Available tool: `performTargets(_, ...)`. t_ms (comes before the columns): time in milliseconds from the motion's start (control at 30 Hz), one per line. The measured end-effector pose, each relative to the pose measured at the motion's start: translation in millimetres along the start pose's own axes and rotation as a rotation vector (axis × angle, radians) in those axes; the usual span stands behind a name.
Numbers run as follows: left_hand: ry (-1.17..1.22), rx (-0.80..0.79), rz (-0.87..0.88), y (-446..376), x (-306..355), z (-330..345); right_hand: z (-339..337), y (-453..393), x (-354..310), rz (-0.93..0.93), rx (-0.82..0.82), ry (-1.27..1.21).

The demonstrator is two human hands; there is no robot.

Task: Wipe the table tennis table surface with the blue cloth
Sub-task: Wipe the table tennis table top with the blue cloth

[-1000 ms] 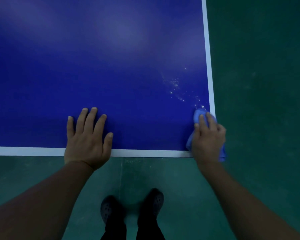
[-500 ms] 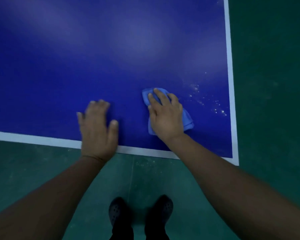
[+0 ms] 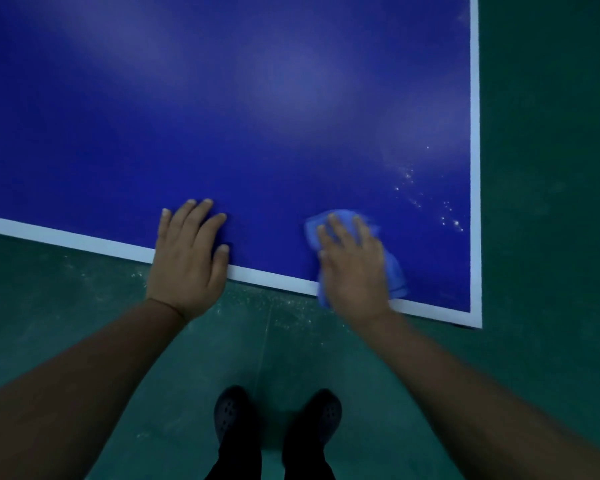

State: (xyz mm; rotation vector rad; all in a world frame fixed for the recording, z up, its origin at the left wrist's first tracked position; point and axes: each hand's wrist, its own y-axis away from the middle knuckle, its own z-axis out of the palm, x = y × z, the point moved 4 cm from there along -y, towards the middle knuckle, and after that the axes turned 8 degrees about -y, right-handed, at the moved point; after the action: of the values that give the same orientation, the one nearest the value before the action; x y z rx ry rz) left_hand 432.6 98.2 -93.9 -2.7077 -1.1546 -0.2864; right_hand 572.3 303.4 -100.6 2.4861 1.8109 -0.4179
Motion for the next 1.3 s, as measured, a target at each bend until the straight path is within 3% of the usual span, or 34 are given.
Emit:
performTargets(67,-0.009,0.026,-0.048,-5.3,7.8,-2.6,5.6,7.8,-12.0,-0.148,-0.110,0.008)
performTargets(100,-0.005,0.031,-0.067,-10.4,15.8,-2.7,-0.5,14.0,3.7,-0.129,-0.131,0.011)
performTargets(200,0.043,0.019,-0.081,-26.7,49.1,4.7,-26.8,38.3,84.0,0.210,-0.112,0.028)
performTargets(267,0.056,-0.007,-0.068,-31.8,68.3,15.6,-34.3,47.7,112.4,0.337,-0.089,0.021)
performTargets(400,0.008,-0.002,-0.065,-31.4,75.4,26.7,-17.6,5.4,56.9,0.157,-0.077,0.034)
performTargets(567,-0.061,0.040,-0.037,-32.7,77.5,29.1,20.0,-118.4,-4.9,-0.075,-0.043,-0.053)
performTargets(667,-0.112,-0.019,-0.004,-34.0,78.9,34.9,13.8,-148.0,71.9,-0.042,-0.065,0.057)
performTargets(800,-0.116,-0.082,0.016,-34.9,77.6,38.6,-46.9,-125.8,228.9,0.296,0.031,0.213)
performTargets(900,-0.112,-0.081,0.014,-35.4,77.4,37.6,-45.6,-116.6,215.2,0.379,0.092,0.181)
performTargets(967,-0.121,-0.091,0.013,-35.4,78.1,37.2,-25.4,-83.9,157.4,0.164,0.042,0.127)
performTargets(1033,-0.122,-0.101,0.017,-36.6,79.2,37.4,-15.1,-27.2,107.6,-0.136,-0.117,0.040)
performTargets(1100,-0.129,-0.110,0.020,-36.7,78.4,37.2,-27.1,-13.5,114.5,-0.310,-0.183,0.030)
performTargets(1133,-0.131,-0.112,0.019,-37.4,78.6,37.3,-32.7,-26.2,139.4,-0.303,-0.137,0.071)
performTargets(1233,-0.142,-0.121,0.018,-38.2,78.6,38.1,-53.2,-85.1,221.6,0.034,0.020,0.124)
performTargets(1300,-0.140,-0.117,0.019,-37.8,79.1,37.7,-52.0,-89.4,240.3,0.187,0.035,0.101)
